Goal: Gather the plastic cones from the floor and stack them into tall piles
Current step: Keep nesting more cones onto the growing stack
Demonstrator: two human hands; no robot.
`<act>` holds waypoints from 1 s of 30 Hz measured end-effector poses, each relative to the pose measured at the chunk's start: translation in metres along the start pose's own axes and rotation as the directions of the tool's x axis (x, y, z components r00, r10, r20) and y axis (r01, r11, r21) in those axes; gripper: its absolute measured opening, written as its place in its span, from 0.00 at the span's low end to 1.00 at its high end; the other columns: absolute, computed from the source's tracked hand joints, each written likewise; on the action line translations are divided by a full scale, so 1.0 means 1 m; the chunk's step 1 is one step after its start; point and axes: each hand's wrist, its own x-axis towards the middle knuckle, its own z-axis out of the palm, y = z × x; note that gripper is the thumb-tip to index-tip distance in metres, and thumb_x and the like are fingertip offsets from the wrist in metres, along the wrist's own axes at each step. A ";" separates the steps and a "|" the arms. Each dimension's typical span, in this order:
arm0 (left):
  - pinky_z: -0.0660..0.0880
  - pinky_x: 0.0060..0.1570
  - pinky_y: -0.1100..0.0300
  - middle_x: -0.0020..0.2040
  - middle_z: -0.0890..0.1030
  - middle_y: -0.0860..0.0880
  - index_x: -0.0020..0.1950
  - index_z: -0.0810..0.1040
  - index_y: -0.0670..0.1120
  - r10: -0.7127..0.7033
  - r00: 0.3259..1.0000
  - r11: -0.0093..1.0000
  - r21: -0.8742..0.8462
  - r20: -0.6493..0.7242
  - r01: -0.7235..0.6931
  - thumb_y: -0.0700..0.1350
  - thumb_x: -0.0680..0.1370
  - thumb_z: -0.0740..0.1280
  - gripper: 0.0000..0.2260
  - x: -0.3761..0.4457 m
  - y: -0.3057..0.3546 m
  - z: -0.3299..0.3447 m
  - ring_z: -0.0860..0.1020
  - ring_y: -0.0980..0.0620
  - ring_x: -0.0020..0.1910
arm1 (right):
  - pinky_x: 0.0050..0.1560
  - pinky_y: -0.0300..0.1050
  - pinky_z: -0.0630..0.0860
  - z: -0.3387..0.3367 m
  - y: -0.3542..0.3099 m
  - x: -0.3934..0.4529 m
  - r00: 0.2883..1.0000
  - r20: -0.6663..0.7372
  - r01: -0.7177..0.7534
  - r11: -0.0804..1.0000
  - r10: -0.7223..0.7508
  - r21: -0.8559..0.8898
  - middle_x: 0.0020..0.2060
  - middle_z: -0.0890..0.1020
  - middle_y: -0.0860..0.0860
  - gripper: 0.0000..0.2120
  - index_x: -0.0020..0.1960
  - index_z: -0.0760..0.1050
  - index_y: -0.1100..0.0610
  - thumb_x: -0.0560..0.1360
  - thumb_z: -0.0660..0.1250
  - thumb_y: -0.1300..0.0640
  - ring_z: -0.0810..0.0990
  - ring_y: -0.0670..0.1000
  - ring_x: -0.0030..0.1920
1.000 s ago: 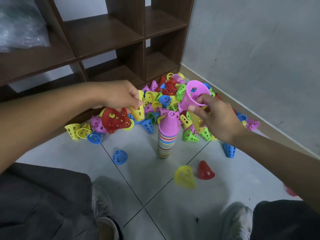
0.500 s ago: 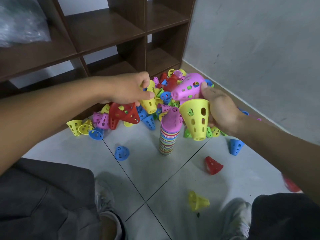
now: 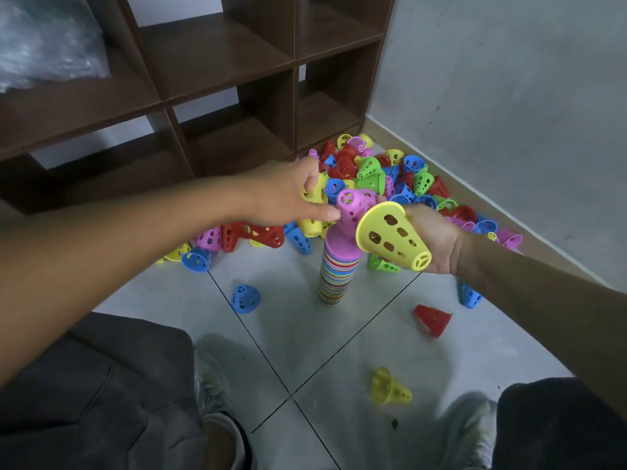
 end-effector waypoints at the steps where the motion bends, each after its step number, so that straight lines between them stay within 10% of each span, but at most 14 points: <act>1: 0.61 0.32 0.57 0.35 0.68 0.51 0.49 0.66 0.47 0.021 1.000 1.000 0.007 -0.010 -0.021 0.64 0.75 0.69 0.23 0.002 0.000 0.004 0.65 0.54 0.33 | 0.21 0.35 0.73 0.001 0.001 0.001 1.000 0.007 -0.003 1.000 0.003 0.001 0.24 0.80 0.53 0.24 0.36 0.77 0.61 0.85 0.53 0.55 0.79 0.48 0.22; 19: 0.60 0.31 0.58 0.34 0.68 0.49 0.46 0.67 0.46 0.118 0.993 0.991 0.064 0.008 -0.118 0.52 0.81 0.67 0.13 0.025 0.003 0.022 0.65 0.52 0.32 | 0.22 0.38 0.68 -0.002 0.015 0.023 0.990 -0.126 -0.020 0.819 -0.064 -0.573 0.27 0.73 0.51 0.17 0.45 0.69 0.55 0.84 0.57 0.43 0.70 0.48 0.22; 30: 0.60 0.31 0.56 0.37 0.70 0.48 0.47 0.66 0.47 0.083 0.997 0.996 0.023 0.002 -0.083 0.55 0.72 0.78 0.22 0.017 -0.005 0.010 0.64 0.52 0.32 | 0.32 0.44 0.80 -0.007 -0.019 0.027 0.984 -0.157 0.023 0.938 -0.082 -0.346 0.31 0.79 0.53 0.26 0.55 0.75 0.57 0.81 0.54 0.35 0.76 0.49 0.26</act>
